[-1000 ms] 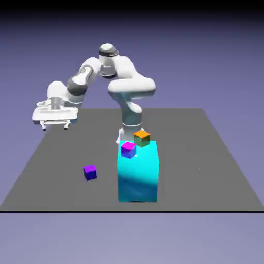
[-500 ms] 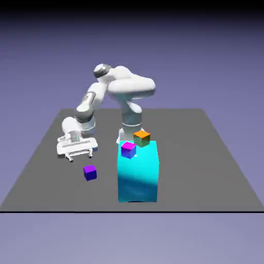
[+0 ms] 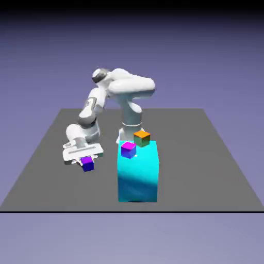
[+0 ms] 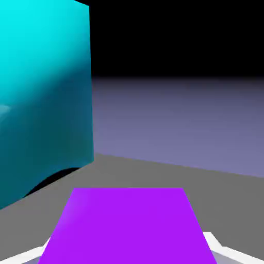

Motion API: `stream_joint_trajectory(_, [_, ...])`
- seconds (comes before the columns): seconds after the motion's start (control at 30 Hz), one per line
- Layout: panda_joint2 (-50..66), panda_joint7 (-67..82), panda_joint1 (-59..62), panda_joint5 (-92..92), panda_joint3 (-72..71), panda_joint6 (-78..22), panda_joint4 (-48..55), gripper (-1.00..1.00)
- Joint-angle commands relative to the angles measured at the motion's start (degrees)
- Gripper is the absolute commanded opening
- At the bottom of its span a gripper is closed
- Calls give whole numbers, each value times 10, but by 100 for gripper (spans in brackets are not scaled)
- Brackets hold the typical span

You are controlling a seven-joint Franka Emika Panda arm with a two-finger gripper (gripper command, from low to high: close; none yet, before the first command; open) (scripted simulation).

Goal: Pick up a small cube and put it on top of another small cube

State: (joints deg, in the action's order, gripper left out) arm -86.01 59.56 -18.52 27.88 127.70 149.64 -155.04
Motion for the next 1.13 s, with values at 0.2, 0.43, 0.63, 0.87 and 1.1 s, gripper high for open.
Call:
stream_joint_trajectory(0.2, [103,37,-73,-166,-145,-95,2,-100])
stream_joint_trajectory(0.43, [205,75,-145,-332,-291,-191,4,-100])
stream_joint_trajectory(0.63, [293,107,-207,-475,-415,-273,6,-100])
stream_joint_trajectory(0.87, [369,134,-261,-598,-523,-344,8,-100])
stream_joint_trajectory(1.1, [372,168,-321,-631,-504,-274,-22,100])
